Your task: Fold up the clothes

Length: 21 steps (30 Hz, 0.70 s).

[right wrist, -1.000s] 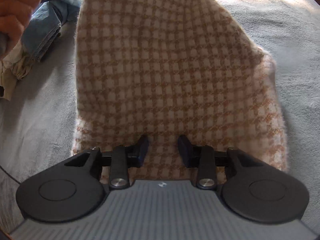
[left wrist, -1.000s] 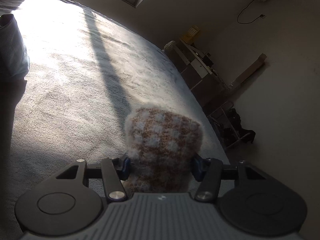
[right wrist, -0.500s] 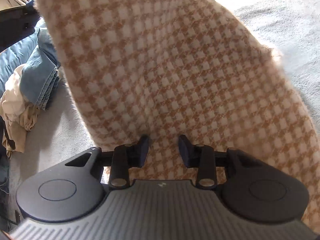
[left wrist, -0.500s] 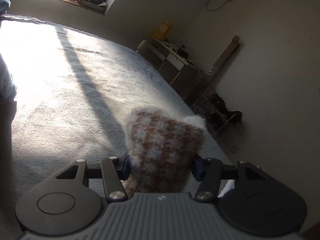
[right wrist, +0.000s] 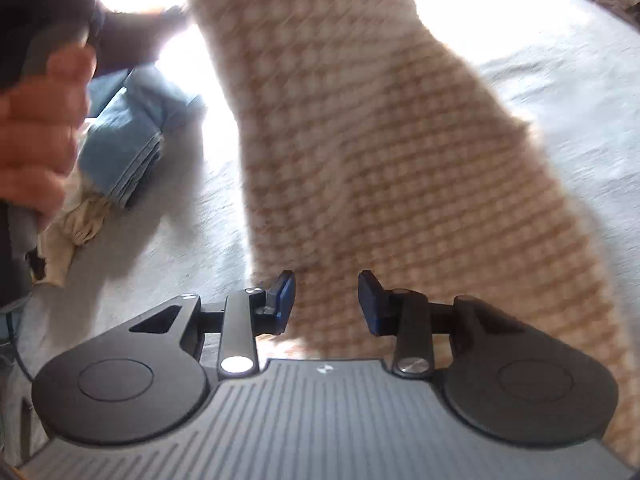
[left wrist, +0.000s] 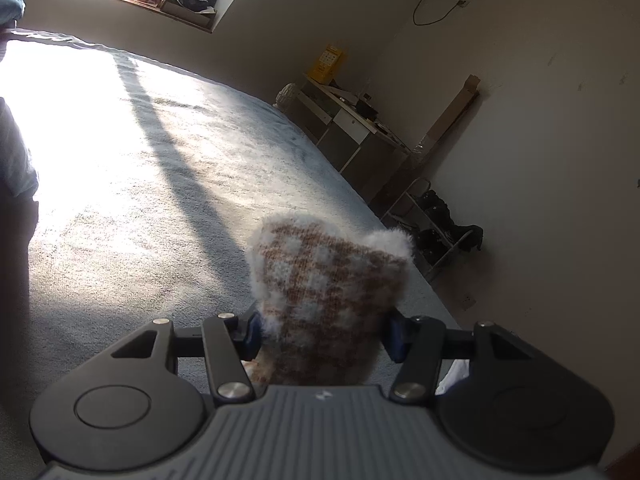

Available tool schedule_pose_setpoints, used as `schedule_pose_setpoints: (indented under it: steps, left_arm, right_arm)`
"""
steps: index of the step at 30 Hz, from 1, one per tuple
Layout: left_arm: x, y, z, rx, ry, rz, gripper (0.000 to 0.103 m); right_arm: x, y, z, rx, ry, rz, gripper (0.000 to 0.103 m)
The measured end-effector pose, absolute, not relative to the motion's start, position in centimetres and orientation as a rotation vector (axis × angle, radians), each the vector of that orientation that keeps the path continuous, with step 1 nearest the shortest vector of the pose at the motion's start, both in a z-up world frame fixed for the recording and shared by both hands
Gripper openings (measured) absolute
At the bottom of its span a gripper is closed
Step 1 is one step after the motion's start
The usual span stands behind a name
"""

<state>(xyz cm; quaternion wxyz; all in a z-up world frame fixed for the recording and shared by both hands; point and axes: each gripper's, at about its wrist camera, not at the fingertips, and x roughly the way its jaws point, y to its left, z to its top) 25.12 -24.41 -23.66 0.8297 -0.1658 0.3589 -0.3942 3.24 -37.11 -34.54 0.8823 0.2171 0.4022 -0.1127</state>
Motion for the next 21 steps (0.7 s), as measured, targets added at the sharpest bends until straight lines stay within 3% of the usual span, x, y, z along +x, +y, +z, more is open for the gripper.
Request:
schedule_pose_setpoints:
  steps: [2,5,12,21]
  left_arm:
    - [24.7,-24.3,-23.5,-0.346,0.754,-0.845,0.057]
    - [23.5,-24.2,-22.9,-0.325,0.734,-0.870,0.057]
    - [17.7,-24.0,-20.7,-0.160,0.647,-1.019,0.057]
    - [4.6,-23.6,-22.1,0.295,0.480,-1.284,0.057]
  right_arm:
    - [3.2,-40.3,-35.7,0.454,0.851,-0.325,0.034]
    - [3.7,-44.7,-38.9,0.516,0.915,-0.388,0.022]
    - [-1.4,-48.3,-35.1,0.955,0.715,-0.199,0.026]
    - [-7.3,-49.7,-33.4,1.151,0.709,-0.229,0.028]
